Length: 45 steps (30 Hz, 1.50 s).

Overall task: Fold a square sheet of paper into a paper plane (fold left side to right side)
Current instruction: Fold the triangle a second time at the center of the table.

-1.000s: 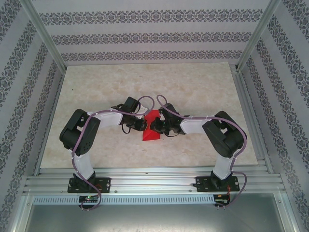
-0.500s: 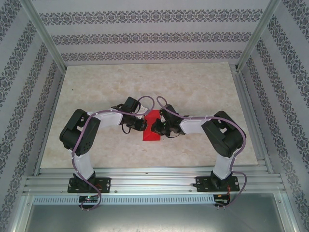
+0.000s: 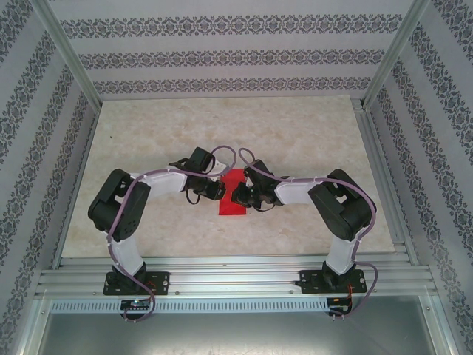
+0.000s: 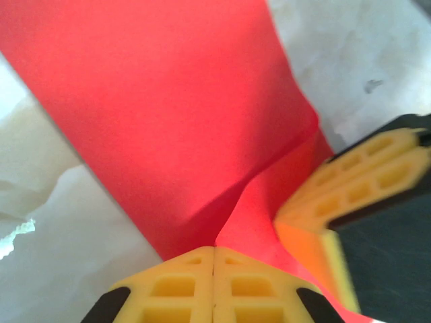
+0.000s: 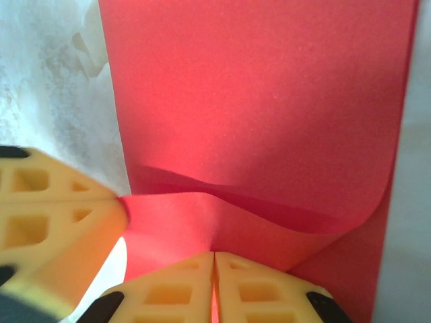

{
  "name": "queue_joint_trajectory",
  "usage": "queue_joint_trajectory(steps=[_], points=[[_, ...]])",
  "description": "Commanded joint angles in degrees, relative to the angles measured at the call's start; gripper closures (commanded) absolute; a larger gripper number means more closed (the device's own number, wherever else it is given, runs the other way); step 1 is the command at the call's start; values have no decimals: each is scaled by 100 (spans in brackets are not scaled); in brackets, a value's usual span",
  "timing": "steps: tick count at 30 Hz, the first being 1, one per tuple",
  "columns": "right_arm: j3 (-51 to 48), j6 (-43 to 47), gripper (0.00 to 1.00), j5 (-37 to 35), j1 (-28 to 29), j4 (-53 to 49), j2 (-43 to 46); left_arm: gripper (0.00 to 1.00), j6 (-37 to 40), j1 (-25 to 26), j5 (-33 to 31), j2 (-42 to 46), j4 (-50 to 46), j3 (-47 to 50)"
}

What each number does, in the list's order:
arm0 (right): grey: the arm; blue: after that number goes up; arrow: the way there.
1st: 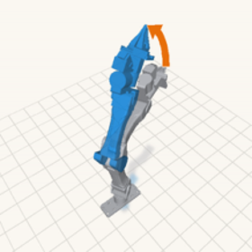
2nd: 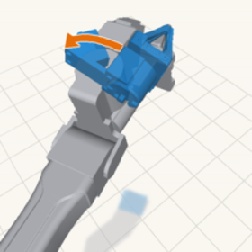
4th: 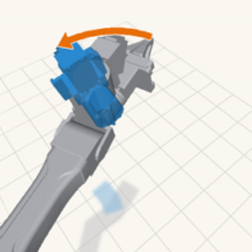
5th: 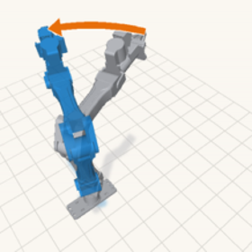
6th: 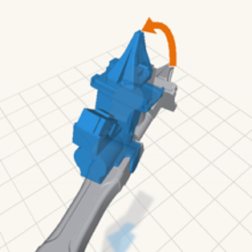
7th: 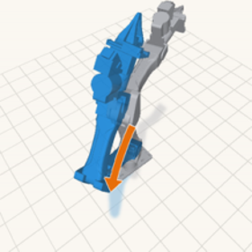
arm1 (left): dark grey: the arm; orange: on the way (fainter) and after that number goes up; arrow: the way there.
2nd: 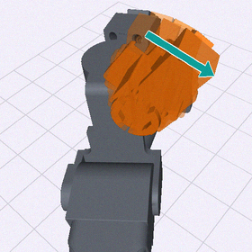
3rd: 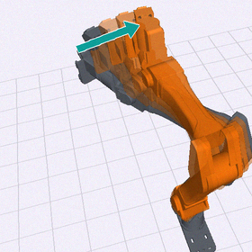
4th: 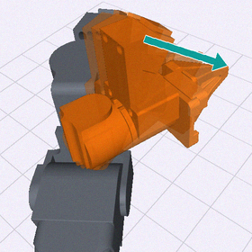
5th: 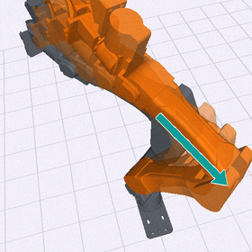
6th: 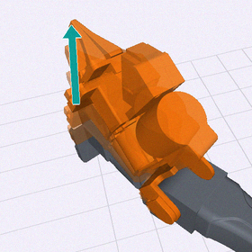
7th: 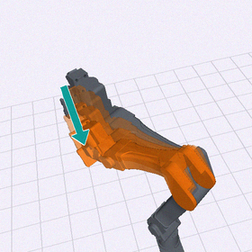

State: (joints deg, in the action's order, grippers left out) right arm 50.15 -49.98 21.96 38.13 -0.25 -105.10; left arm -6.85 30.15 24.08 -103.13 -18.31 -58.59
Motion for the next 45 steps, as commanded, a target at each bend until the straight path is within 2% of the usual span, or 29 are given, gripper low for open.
queue_joint_trajectory(steps=[1, 5, 8, 11, 16, 18, 29, 37, 45], points=[[-173, 182, 90, -282, 24, -811, -335, 87, -120, -28, -77, 441, -245, -280], [-108, 207, 90, -277, 59, -844, -377, 76, -226, -141, -134, 849, -331, -277], [-67, 226, 90, -275, 88, -857, -406, 76, -325, -160, -53, 1171, -307, -111], [-49, 218, 90, -271, 105, -845, -415, 77, -594, -138, 383, 1376, -75, 151], [-32, 223, 90, -285, 128, -852, -406, 78, -1358, 42, 1160, 1490, 737, 731], [-15, 218, 90, -284, 125, -849, -415, 80, -1690, 84, 1281, 1482, 1024, 954], [-5, 221, 90, -288, 140, -853, -415, 84, -2149, 185, 1319, 1003, 1050, 1297], [12, 226, 90, -285, 142, -872, -430, 84, -2173, 305, 1317, 600, 1086, 1142], [12, 234, 90, -294, 144, -885, -414, 84, -2007, 416, 1023, 437, 774, 1119]])
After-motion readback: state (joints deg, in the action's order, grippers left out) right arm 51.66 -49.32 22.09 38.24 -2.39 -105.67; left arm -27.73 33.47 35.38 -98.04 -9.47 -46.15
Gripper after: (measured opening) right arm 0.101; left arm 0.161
